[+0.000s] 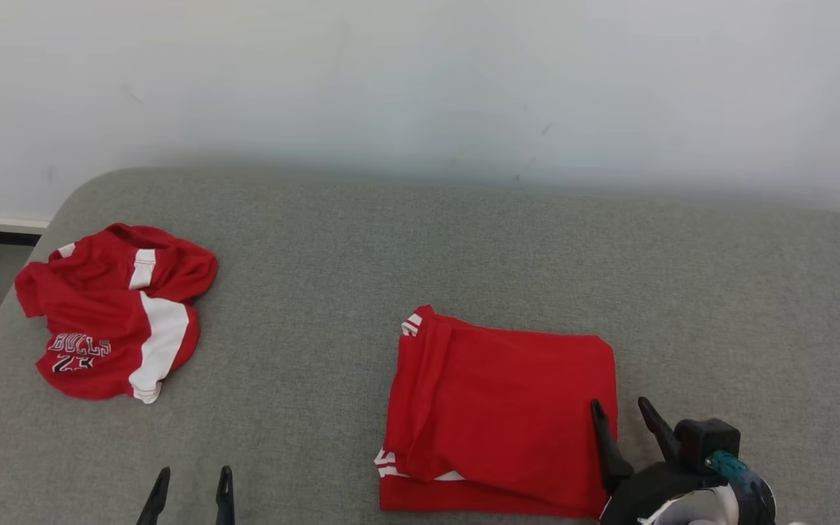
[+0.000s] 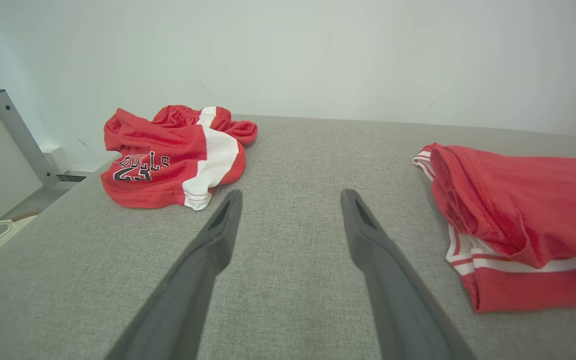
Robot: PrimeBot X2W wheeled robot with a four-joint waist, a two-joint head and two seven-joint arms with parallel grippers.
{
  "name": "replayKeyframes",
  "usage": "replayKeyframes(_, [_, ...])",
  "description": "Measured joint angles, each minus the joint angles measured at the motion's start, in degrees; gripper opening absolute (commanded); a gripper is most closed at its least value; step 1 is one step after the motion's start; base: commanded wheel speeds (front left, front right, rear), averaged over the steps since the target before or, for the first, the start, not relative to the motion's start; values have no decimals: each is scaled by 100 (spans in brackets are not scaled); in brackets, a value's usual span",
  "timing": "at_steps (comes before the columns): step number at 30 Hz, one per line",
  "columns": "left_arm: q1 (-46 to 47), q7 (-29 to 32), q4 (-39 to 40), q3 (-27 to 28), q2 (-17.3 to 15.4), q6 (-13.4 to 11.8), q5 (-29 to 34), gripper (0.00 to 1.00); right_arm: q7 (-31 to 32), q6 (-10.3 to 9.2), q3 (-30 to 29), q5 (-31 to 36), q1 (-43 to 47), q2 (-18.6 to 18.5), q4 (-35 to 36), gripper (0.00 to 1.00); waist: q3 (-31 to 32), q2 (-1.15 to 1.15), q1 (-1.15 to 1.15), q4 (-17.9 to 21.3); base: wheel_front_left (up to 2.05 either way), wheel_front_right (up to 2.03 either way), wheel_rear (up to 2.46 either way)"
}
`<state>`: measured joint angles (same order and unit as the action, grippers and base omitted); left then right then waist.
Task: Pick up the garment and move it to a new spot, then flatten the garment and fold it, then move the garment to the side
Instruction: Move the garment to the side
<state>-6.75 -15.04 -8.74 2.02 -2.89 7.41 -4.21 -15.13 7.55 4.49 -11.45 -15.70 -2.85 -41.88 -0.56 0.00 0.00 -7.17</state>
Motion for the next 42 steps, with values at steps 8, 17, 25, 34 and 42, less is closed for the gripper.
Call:
replayKeyframes(8, [42, 0, -27, -71, -1, 0, -37, 100, -1, 0, 38, -345, -689, -3, -1441, 100, -57, 0, 0, -188, 0, 0, 0])
replayKeyframes(17, [110, 0, -67, -118, -1, 1, -71, 100, -33, -18, 1358, -1729, -1010, -54, -2175, 0, -107, 0, 0, -232, 0, 0, 0])
replayKeyframes(25, [180, 0, -25, -20, 0, 9, -185, 100, 1, -10, 1148, -917, -1379, -174, -1934, 0, -165, 0, 0, 3, 0, 0, 0])
replayKeyframes(34, [393, 0, 38, 11, 0, 7, -316, 100, -1, -9, 1128, -67, -2011, -848, -1826, 0, -394, 0, 0, 452, 0, 0, 0])
replayKeyframes(42, [622, 0, 98, 11, 0, 8, -222, 100, 0, -10, 1414, 49, -2909, -1645, -2210, 0, -769, 0, 1, 828, 0, 0, 0])
